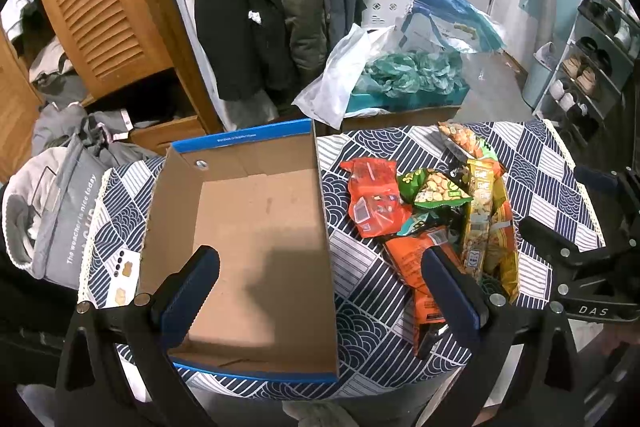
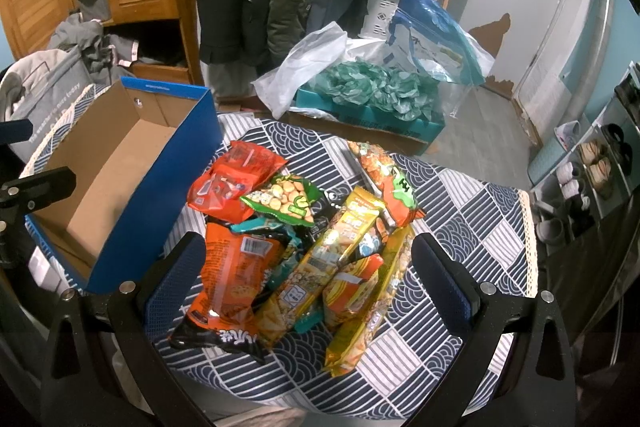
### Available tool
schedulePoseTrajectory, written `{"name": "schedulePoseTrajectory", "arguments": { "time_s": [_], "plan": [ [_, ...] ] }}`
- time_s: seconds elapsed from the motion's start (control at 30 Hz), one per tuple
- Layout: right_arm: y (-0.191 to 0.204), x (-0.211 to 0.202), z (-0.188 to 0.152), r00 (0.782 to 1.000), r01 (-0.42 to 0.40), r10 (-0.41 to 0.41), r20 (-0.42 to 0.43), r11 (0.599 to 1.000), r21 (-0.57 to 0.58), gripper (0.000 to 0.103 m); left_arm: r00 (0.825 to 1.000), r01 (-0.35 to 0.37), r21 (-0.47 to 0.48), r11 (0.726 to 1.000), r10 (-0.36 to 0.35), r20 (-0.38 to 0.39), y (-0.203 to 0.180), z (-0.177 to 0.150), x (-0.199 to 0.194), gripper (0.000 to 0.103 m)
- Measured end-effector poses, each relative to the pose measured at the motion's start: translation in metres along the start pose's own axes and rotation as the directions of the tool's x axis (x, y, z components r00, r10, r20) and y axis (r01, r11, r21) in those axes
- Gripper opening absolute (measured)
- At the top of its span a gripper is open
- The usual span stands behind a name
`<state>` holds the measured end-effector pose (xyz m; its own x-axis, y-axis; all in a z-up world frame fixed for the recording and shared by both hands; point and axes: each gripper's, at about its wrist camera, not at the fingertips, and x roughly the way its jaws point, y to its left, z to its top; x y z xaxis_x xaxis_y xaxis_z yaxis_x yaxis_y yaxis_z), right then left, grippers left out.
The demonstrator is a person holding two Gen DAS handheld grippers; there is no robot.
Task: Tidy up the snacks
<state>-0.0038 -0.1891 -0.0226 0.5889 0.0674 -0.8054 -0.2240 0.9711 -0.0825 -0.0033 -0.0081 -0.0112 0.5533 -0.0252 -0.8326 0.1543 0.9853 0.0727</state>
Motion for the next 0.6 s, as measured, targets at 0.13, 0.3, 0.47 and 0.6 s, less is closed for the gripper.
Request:
{"name": "schedulePoseTrajectory", "arguments": {
  "time_s": [0.13, 0.3, 0.47, 0.6],
  "plan": [
    [-0.0019, 0.0002, 0.0002, 1.0, 0.001, -0.001, 0.0, 1.0, 0.001, 0.101, 1.0, 0.003, -0.002, 1.0, -0.003, -0.004, -0.0019, -0.0014, 0.0007, 0.102],
    [-0.0027, 0.0013, -0.0023, 1.0, 0.0, 0.0, 0.0, 1.0, 0.002, 0.101, 1.0, 0.008, -0.005, 1.0, -0.008, -0.009, -0.0045, -0.0016, 0.0008, 0.102],
    [-0.0028, 0.0001, -0.0013, 1.0, -0.001, 0.001, -0.001, 1.0, 0.003, 0.101, 1.0, 0.011, -0.008, 1.0, -0.011, -0.018, -0.0044, -0.0002, 0.001, 0.102],
    [-0.0061, 0.002, -0.003, 1.0, 0.0, 0.0, -0.001, 1.0, 0.003, 0.101, 1.0, 0.016, -0.011, 1.0, -0.016, -0.025, -0.0032, 0.0031, 0.0027, 0.102]
  ]
}}
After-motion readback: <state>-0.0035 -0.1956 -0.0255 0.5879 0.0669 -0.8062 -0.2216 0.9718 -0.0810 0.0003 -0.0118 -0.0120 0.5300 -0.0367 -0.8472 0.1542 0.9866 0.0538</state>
